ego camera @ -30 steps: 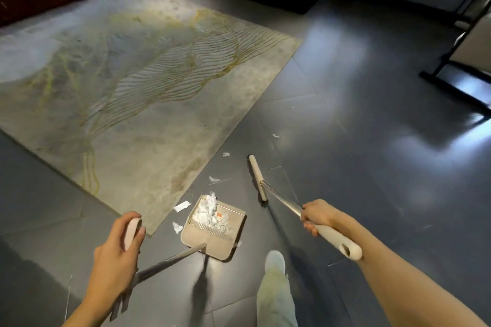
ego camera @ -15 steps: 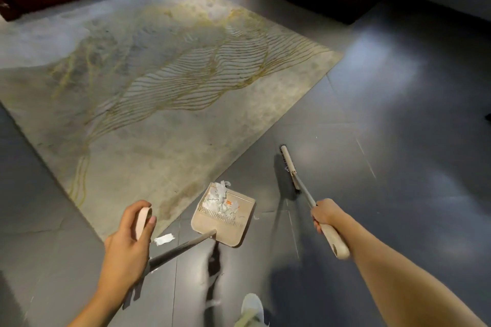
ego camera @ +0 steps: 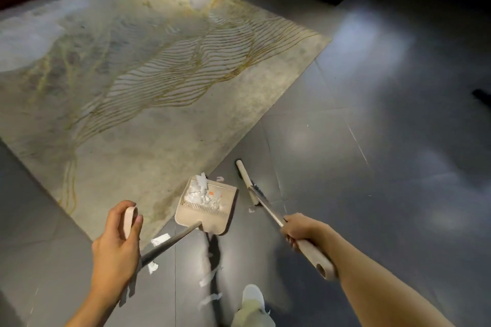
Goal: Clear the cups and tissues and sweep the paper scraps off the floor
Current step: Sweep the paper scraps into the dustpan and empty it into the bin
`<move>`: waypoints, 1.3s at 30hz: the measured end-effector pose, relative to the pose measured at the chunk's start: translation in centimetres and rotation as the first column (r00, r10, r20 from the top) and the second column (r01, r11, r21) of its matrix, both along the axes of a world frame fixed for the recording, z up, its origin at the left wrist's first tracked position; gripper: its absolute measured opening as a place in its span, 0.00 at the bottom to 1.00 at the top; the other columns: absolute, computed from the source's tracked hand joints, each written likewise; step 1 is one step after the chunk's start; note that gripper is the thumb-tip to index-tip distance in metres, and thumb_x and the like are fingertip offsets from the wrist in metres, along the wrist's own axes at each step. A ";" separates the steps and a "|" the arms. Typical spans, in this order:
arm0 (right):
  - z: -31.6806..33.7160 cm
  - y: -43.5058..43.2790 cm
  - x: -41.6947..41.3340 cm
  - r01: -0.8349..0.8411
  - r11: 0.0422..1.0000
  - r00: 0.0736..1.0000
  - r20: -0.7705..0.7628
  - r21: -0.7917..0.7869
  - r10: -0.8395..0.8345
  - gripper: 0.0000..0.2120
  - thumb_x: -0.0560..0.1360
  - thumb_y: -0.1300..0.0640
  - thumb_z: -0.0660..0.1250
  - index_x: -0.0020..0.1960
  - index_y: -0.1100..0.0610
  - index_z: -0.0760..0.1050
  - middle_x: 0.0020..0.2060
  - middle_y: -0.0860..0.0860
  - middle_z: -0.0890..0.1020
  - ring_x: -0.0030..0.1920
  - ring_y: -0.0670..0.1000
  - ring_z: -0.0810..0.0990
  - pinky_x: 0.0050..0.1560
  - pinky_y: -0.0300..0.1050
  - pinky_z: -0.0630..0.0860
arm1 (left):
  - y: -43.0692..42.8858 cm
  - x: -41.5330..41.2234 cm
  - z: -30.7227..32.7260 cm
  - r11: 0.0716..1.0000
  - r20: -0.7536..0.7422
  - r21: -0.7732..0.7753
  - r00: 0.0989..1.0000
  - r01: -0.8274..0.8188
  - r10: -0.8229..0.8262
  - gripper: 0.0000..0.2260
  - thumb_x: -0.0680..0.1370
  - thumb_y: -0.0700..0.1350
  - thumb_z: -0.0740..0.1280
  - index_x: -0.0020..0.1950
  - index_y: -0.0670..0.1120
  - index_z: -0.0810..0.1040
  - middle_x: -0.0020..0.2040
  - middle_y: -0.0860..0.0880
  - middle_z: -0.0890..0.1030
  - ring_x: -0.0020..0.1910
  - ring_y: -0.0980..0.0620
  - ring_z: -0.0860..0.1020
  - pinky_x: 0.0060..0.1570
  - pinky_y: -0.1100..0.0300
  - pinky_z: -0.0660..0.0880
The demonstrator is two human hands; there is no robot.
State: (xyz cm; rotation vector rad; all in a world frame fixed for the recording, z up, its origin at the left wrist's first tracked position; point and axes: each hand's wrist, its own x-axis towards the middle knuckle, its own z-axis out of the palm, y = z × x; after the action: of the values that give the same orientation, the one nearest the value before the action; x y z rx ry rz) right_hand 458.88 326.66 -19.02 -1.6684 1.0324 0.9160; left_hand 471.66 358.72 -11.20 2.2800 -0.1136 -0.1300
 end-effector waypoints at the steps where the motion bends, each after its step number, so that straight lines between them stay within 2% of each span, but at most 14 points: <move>1: 0.7 0.5 -0.6 0.056 0.998 0.998 0.011 0.035 -0.057 0.13 0.74 0.65 0.58 0.58 0.63 0.72 0.33 0.54 0.76 0.26 0.46 0.74 0.27 0.38 0.74 | 0.4 -0.3 0.2 1.000 -0.001 -0.004 1.000 -0.001 0.001 0.09 0.79 0.46 0.64 0.52 0.62 0.69 0.34 0.46 0.77 0.32 0.42 0.75 0.38 0.49 0.71; 5: 3.3 2.4 -4.0 0.179 0.980 0.980 0.068 0.087 -0.185 0.15 0.73 0.65 0.59 0.59 0.62 0.73 0.30 0.52 0.75 0.25 0.46 0.72 0.26 0.37 0.72 | 2.1 -1.8 1.3 0.999 -0.020 -0.020 0.999 0.033 -0.033 0.11 0.79 0.46 0.63 0.52 0.63 0.68 0.36 0.47 0.77 0.33 0.40 0.76 0.39 0.46 0.73; 8: 4.7 3.0 -6.3 0.272 0.959 0.956 0.093 0.081 -0.279 0.11 0.75 0.64 0.60 0.56 0.61 0.74 0.30 0.53 0.75 0.25 0.46 0.72 0.26 0.37 0.72 | 2.4 -2.3 1.8 0.997 -0.010 -0.015 0.997 0.082 -0.082 0.10 0.79 0.47 0.63 0.52 0.63 0.68 0.37 0.48 0.77 0.33 0.40 0.76 0.40 0.44 0.75; 11: 5.6 2.3 -8.4 0.302 0.953 0.944 0.133 0.020 -0.302 0.12 0.75 0.64 0.60 0.57 0.61 0.74 0.33 0.54 0.76 0.26 0.47 0.73 0.28 0.38 0.73 | 1.8 -2.6 1.9 0.991 0.011 -0.006 0.990 0.137 -0.137 0.10 0.79 0.47 0.63 0.53 0.63 0.67 0.36 0.46 0.77 0.33 0.40 0.76 0.39 0.45 0.74; 15: 6.1 -0.3 -11.4 0.367 0.924 0.927 0.132 -0.109 -0.352 0.12 0.74 0.67 0.59 0.56 0.65 0.73 0.31 0.55 0.75 0.25 0.48 0.72 0.26 0.40 0.72 | -1.0 -2.8 2.0 0.986 0.028 -0.015 0.986 0.167 -0.166 0.09 0.79 0.48 0.62 0.54 0.61 0.67 0.36 0.43 0.77 0.32 0.39 0.76 0.39 0.45 0.73; 21: 5.4 -8.3 -16.2 0.484 0.834 0.875 0.121 -0.263 -0.470 0.06 0.73 0.68 0.58 0.42 0.66 0.73 0.27 0.58 0.75 0.23 0.52 0.73 0.26 0.42 0.72 | -10.1 -2.5 2.4 0.967 0.048 0.003 0.966 0.254 -0.254 0.09 0.79 0.47 0.62 0.54 0.60 0.67 0.32 0.41 0.75 0.30 0.40 0.75 0.36 0.47 0.73; 25: 4.0 -15.1 -18.5 0.533 0.780 0.837 0.067 -0.327 -0.544 0.07 0.74 0.67 0.58 0.41 0.66 0.73 0.28 0.59 0.76 0.25 0.54 0.74 0.29 0.45 0.73 | -17.3 -2.0 1.5 0.966 0.063 0.018 0.964 0.258 -0.258 0.07 0.80 0.48 0.61 0.55 0.59 0.67 0.31 0.43 0.75 0.29 0.41 0.76 0.35 0.46 0.73; 26: 4.2 -15.7 -18.5 0.529 0.781 0.841 0.086 -0.331 -0.534 0.06 0.74 0.66 0.58 0.42 0.66 0.73 0.28 0.59 0.77 0.25 0.54 0.74 0.29 0.45 0.73 | -18.1 -1.7 1.5 0.962 0.056 0.083 0.963 0.260 -0.265 0.07 0.80 0.48 0.60 0.56 0.59 0.66 0.31 0.44 0.75 0.29 0.41 0.75 0.36 0.46 0.73; 27: 4.1 -15.3 -18.5 0.547 0.766 0.828 0.084 -0.338 -0.554 0.06 0.74 0.66 0.59 0.43 0.66 0.73 0.29 0.58 0.77 0.26 0.54 0.74 0.29 0.45 0.73 | -17.8 -1.9 2.0 0.971 0.062 0.053 0.970 0.232 -0.235 0.07 0.80 0.49 0.60 0.56 0.59 0.66 0.31 0.44 0.75 0.30 0.40 0.75 0.37 0.45 0.74; 28: 3.0 -22.7 -19.1 0.560 0.739 0.811 0.065 -0.375 -0.582 0.05 0.74 0.65 0.59 0.44 0.65 0.72 0.30 0.58 0.77 0.26 0.54 0.75 0.29 0.44 0.73 | -25.7 -0.7 0.1 0.968 0.060 0.075 0.968 0.240 -0.244 0.07 0.80 0.49 0.60 0.56 0.60 0.65 0.31 0.45 0.75 0.30 0.40 0.75 0.37 0.45 0.74; 30: 2.7 -24.6 -19.8 0.524 0.755 0.827 0.023 -0.394 -0.562 0.04 0.75 0.65 0.59 0.42 0.64 0.70 0.29 0.57 0.76 0.26 0.53 0.75 0.27 0.42 0.71 | -28.0 0.0 0.0 0.961 0.080 0.088 0.960 0.261 -0.268 0.08 0.80 0.50 0.59 0.56 0.61 0.64 0.32 0.47 0.75 0.31 0.40 0.75 0.36 0.46 0.74; 32: 3.2 -25.7 -20.0 0.529 0.760 0.823 0.008 -0.378 -0.569 0.06 0.76 0.64 0.59 0.41 0.64 0.69 0.29 0.56 0.76 0.27 0.52 0.74 0.25 0.39 0.69 | -29.6 0.2 0.5 0.958 0.117 0.108 0.953 0.267 -0.279 0.08 0.80 0.50 0.59 0.57 0.60 0.64 0.34 0.47 0.75 0.31 0.41 0.74 0.36 0.47 0.73; 34: 2.1 -27.9 -19.4 0.558 0.761 0.808 0.007 -0.329 -0.589 0.04 0.76 0.65 0.58 0.45 0.66 0.70 0.30 0.57 0.75 0.26 0.52 0.74 0.24 0.39 0.69 | -31.8 1.0 -0.4 0.961 0.111 0.102 0.957 0.258 -0.269 0.08 0.80 0.49 0.59 0.57 0.59 0.64 0.36 0.45 0.75 0.31 0.43 0.74 0.36 0.49 0.72; 39: 0.6 -32.8 -12.2 0.694 0.696 0.714 0.056 -0.183 -0.698 0.05 0.75 0.69 0.55 0.47 0.66 0.69 0.28 0.57 0.74 0.19 0.50 0.71 0.20 0.37 0.69 | -36.1 3.8 -0.9 0.972 0.083 0.095 0.971 0.217 -0.225 0.08 0.80 0.48 0.61 0.57 0.58 0.66 0.38 0.44 0.76 0.34 0.40 0.74 0.37 0.49 0.71</move>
State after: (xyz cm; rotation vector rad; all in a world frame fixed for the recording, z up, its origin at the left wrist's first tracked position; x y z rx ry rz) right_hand 446.67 293.87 -18.45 -1.2290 1.6532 0.3193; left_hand 475.44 322.59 -12.12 2.3535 -0.4188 -0.1472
